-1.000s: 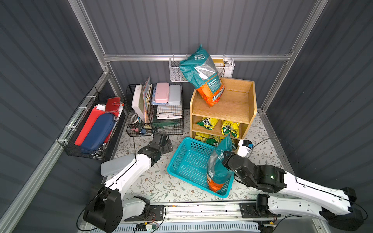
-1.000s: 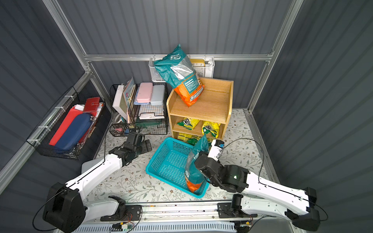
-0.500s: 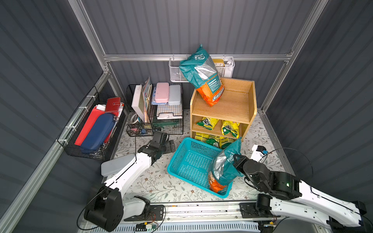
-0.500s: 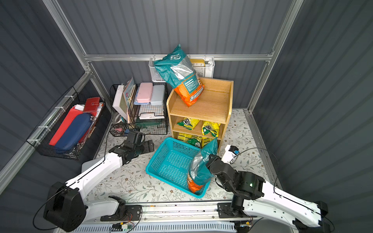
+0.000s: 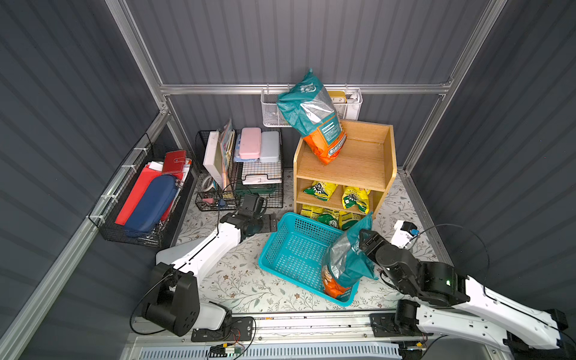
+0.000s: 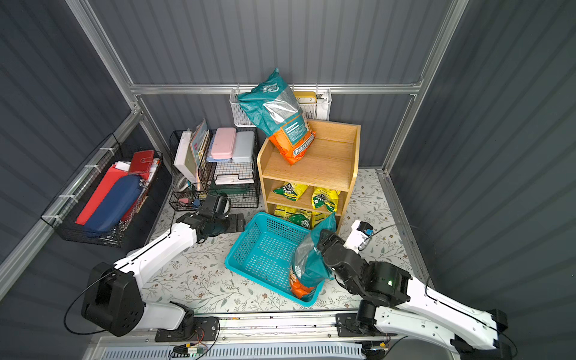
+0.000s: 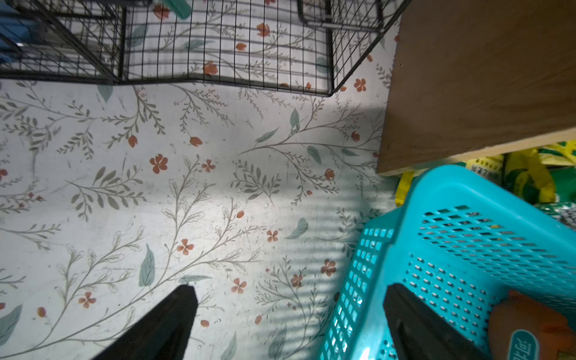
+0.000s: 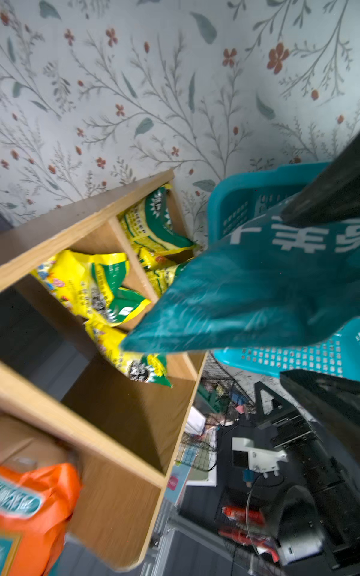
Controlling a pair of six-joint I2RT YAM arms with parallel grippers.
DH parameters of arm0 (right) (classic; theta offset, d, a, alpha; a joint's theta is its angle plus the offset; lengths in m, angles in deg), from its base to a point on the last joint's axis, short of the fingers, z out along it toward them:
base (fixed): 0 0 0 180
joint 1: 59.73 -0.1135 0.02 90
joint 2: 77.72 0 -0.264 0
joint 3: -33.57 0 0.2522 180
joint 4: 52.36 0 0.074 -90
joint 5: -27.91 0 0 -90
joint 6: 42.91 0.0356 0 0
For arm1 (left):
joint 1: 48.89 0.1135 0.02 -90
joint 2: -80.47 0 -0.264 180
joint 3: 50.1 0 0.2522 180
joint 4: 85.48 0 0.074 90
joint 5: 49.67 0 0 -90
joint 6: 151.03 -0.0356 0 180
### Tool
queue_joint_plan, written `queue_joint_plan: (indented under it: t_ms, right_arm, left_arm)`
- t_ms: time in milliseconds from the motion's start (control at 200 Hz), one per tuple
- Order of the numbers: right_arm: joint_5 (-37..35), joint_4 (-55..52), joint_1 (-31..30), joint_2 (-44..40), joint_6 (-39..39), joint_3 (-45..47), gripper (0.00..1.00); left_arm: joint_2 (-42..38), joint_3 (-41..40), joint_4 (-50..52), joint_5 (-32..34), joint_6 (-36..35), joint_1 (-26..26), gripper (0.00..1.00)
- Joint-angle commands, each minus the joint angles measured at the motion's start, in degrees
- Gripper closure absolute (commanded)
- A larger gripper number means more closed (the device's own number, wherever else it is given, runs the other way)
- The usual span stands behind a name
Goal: Take down the fertilizer bag from the shelf
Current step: Place the fertilizer bag in the storage box, then pick up the fertilizer bag from the shelf.
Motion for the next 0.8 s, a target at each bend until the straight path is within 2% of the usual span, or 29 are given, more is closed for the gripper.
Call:
queue_joint_plan:
  t_ms: [0, 55, 140, 330, 420, 620, 795]
  right_arm:
    - [-9.61, -2.61, 0.38, 1.37, -12.51, -7.09, 0.1]
    - [-10.93, 0.6, 1.37, 2.47, -21.03, -9.98, 0.08]
    - [-7.29, 5.92, 5.29, 4.09, -31.66, -13.36, 0.07]
    - [18.48, 5.12, 24.35, 14.13, -42.28, -25.66, 0.05]
    - [26.7, 3.96, 29.78, 20.09, -45.77, -32.2, 0.04]
    - [33.89, 5.38, 34.58, 26.84, -51.12, -42.22, 0.04]
    - [35.19, 6.93, 35.22, 26.88, -52.55, -42.38, 0.04]
  left_arm:
    - [-2.84, 4.76, 3.12, 0.21, -2.08, -0.19, 0.01]
    - [-3.46, 7.29, 3.1, -0.55, -2.08, -0.16, 0.01]
    - [-4.11, 11.72, 2.57, -2.41, -2.02, -0.15, 0.01]
    - [-4.6, 22.44, -4.38, -7.03, 0.18, -0.17, 0.01]
    - [-2.29, 28.58, -8.02, -9.66, 0.38, -0.2, 0.01]
    - [8.63, 44.96, -9.2, -17.97, 2.35, -0.15, 0.01]
    - [17.66, 55.62, -12.13, -22.33, 5.46, -0.16, 0.0]
